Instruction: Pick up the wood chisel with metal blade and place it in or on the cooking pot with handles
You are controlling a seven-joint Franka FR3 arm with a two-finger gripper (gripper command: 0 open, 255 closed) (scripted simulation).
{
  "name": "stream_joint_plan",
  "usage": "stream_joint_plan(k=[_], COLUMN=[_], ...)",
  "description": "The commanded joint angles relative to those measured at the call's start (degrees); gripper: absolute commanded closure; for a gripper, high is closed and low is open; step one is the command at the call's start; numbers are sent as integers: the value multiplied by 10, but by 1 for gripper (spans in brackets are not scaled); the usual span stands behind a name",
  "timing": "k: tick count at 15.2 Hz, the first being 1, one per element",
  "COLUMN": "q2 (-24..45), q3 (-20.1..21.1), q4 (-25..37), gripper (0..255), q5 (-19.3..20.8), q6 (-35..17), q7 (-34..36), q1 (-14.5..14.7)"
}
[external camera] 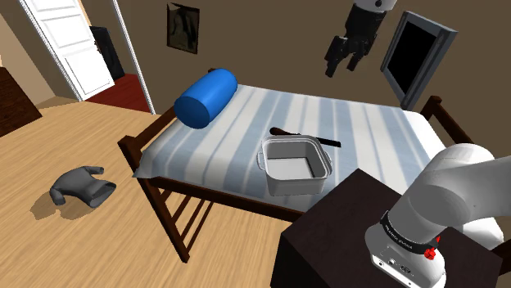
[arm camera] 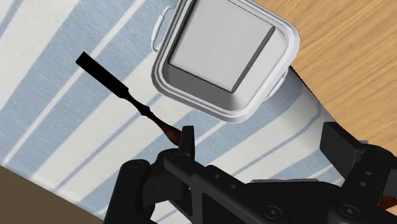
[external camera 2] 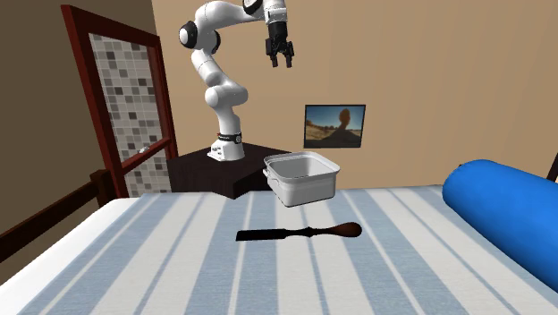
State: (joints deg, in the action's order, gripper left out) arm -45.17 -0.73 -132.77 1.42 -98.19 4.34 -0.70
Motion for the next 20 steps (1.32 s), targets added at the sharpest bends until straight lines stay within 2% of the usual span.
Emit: stream_joint_plan(k=[1,11,16,20], q2=[0,76,151,228], q3=[0,-98,-150,-195], q4=[0,-99,-115,-111], gripper=[0,0,0,0], q5=[0,29,30,14], q6=[0,-178,-270,-341], q7=[0,-127,-197,-262], q1=[0,-4,2,14])
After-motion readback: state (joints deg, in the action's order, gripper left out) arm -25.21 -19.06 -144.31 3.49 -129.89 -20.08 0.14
